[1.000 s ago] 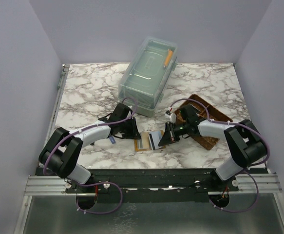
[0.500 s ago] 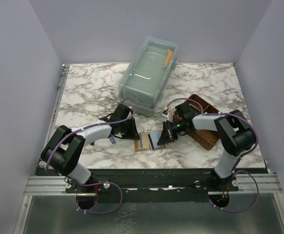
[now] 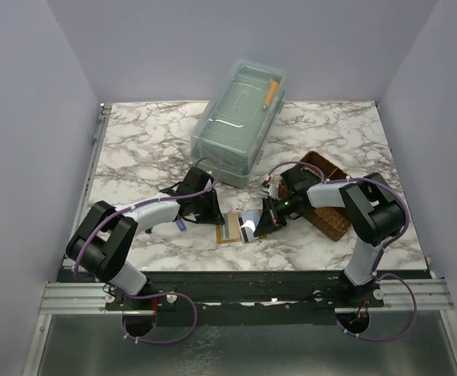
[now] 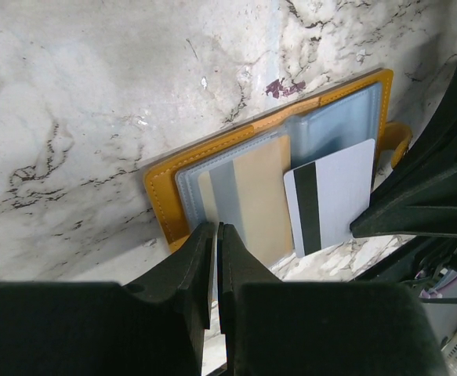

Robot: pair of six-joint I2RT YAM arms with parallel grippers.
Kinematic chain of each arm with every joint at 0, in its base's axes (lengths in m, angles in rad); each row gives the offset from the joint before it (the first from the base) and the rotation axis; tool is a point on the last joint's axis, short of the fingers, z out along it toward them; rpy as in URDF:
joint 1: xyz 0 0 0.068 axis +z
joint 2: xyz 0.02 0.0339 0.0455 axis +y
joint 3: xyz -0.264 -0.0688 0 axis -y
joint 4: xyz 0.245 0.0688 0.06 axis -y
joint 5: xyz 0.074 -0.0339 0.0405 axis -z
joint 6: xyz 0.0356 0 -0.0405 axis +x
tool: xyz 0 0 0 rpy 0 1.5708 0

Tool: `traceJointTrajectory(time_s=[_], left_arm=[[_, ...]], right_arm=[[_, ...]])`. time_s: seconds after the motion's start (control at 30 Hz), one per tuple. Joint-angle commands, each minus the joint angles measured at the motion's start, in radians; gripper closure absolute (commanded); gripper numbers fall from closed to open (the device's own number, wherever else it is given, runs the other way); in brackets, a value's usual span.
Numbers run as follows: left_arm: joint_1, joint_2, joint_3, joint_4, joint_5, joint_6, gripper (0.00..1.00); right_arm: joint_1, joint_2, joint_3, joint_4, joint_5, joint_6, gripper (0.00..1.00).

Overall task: Put the credit cards into the card holder
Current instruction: Insert the credit card into the card holder.

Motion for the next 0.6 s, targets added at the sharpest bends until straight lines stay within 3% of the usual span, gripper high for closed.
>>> traceJointTrajectory(time_s=[0.0,0.57], left_arm=[[0.006,0.003,-0.014,0.001,-0.024,-0.001,0.88],[0.006,-0.007,-0.030,0.021,0.008,-0.010,0.89]], right_arm=[[-0.003,0.033,0.041,-0.028,-0.013,0.036,1.00],[-0.004,0.106,0.151,-0.116,-0.031,0.070,1.00]])
